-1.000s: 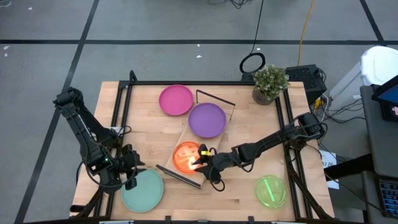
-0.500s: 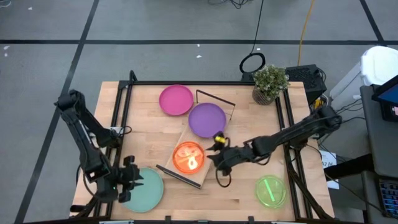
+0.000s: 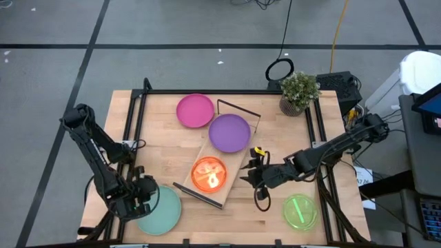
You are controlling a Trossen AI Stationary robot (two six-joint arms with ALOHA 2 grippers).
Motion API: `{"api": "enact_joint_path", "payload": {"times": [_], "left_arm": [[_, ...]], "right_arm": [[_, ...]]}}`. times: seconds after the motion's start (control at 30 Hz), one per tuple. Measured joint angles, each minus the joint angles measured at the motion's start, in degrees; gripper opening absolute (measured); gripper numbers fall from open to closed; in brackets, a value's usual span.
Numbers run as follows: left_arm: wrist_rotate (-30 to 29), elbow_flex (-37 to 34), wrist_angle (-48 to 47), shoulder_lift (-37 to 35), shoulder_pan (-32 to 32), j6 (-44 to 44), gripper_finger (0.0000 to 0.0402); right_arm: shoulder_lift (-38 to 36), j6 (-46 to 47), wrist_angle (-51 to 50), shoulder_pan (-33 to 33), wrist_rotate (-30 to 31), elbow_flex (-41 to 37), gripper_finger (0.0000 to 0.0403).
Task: Place and stack plates onto a shelf
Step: Stack the light green plate on top of the violet plate on the shelf
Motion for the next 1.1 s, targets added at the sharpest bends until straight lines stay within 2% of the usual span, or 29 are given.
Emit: {"api": "enact_joint_path", "payload": {"times": [0.13, 0.3, 0.43, 0.57, 0.83, 1.1], "left_arm": [[0.18, 0.00, -1.07, 0.00, 1.76, 2.60, 0.0125], [0.36, -2.07, 0.05, 0.00, 4.05, 4.19, 0.0173], [2.69, -4.90, 1.27, 0.00, 4.46, 5.06, 0.0213], [2.86, -7.06, 4.96, 0.00, 4.46, 6.38, 0.0229], [5.85, -11.77, 8.13, 0.00, 6.67, 6.34, 0.0216], [11.65, -15.93, 18.37, 0.00, 8.93, 10.22, 0.0116]], "right_arm": [[0.04, 0.00, -0.28, 0.82, 0.04, 0.00, 0.0141], [0.02, 0.38, -0.35, 0.95, 0.09, 0.00, 0.0141], [0.02, 0.37, -0.46, 1.25, 0.11, 0.00, 0.0141], [0.02, 0.27, -0.48, 1.78, 0.09, 0.00, 0.0141], [0.02, 0.23, -0.63, 1.73, 0.09, 0.00, 0.0141], [0.02, -0.03, -0.70, 1.73, 0.09, 0.00, 0.0141]]}}
